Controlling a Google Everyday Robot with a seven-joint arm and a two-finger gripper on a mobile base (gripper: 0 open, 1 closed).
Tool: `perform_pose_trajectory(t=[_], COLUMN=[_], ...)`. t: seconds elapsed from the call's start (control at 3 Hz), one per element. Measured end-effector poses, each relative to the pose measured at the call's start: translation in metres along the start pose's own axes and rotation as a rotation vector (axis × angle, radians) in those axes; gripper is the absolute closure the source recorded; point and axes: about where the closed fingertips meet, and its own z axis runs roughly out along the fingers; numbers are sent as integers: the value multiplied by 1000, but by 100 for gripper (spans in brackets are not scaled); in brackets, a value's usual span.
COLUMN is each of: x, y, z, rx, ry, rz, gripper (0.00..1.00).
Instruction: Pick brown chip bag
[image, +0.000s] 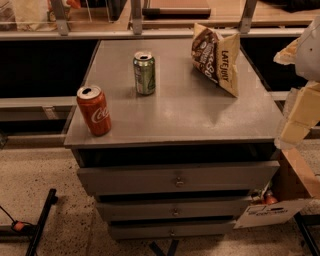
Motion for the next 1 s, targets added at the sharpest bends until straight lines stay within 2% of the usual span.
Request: perform_pose_trajectory(t=[0.33,0.67,1.0], x=[0,-14,-37], y=[0,-21,-52], z=[0,-4,-4], rx=[0,68,170], ry=[0,-57,-121], rz=[0,26,66], gripper=[0,0,0])
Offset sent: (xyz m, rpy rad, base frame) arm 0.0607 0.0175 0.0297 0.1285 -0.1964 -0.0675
